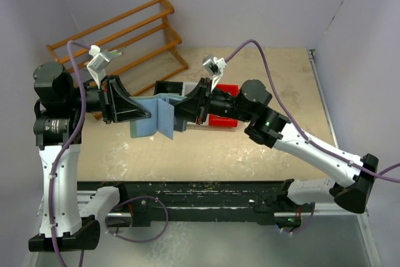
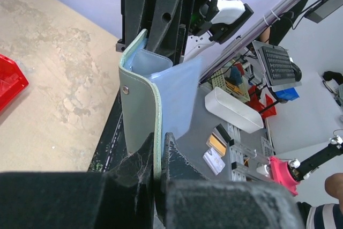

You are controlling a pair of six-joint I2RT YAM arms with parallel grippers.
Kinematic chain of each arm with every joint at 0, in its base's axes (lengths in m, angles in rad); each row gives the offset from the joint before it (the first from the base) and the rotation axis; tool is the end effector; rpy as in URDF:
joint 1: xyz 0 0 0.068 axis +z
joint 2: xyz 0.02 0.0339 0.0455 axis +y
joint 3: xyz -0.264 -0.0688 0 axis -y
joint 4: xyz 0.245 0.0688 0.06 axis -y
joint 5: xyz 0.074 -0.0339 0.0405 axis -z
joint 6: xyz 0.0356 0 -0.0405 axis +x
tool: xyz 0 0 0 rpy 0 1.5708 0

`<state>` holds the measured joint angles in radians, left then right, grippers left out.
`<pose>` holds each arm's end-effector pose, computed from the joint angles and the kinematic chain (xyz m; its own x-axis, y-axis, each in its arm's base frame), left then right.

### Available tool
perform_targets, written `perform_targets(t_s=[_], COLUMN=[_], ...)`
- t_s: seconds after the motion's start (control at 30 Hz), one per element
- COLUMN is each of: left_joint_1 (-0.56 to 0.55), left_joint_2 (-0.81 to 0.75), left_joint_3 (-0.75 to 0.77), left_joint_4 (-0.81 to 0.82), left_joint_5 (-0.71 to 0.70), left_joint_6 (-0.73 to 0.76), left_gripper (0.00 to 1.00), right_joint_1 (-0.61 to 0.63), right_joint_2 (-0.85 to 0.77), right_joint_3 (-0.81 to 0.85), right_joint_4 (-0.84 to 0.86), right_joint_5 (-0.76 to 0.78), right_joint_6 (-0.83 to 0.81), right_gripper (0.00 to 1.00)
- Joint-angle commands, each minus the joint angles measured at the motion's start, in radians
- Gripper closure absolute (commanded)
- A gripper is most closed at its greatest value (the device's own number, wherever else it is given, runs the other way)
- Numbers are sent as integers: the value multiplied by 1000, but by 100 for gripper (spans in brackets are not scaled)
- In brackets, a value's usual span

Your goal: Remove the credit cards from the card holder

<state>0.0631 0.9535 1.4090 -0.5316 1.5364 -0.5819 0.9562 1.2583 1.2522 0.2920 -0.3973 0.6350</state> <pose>0.1378 -0.0269 0.4847 -0.6088 -0.0574 -0.7912 0.7873 0.0785 -0.6115 0.1541 0.2422 0.4533 -0.4429 0.3210 -0.8371 -0.8753 0.0472 0.4812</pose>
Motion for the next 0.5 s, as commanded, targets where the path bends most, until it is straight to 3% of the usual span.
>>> perform_targets(t_s=[0.0, 0.07, 0.13, 0.2, 0.3, 0.47], left_joint_1=[-3, -3, -3, -3, -3, -3], left_joint_2=[-11, -3, 32, 82, 95, 15], left_joint_3=[1, 14, 85, 167, 190, 132], left_joint_4=[-2, -106, -355, -560, -595, -526], left_joint_5=[92, 40, -76, -266, -531, -655], left_joint_6=[49, 170, 411, 630, 688, 701], left_gripper=[90, 78, 61, 58, 49, 28], right_joint_1=[5, 21, 46, 67, 97, 149], right_joint_2=[-48, -50, -41, -10, 35, 103], right_joint_3=[-27, -17, 37, 114, 223, 337], right_joint_4=[118, 98, -15, -192, -404, -599], right_joint_5=[-27, 14, 117, 250, 446, 681], right_joint_6=[25, 19, -25, -78, -138, -230], right_gripper=[100, 100, 100, 100, 100, 100])
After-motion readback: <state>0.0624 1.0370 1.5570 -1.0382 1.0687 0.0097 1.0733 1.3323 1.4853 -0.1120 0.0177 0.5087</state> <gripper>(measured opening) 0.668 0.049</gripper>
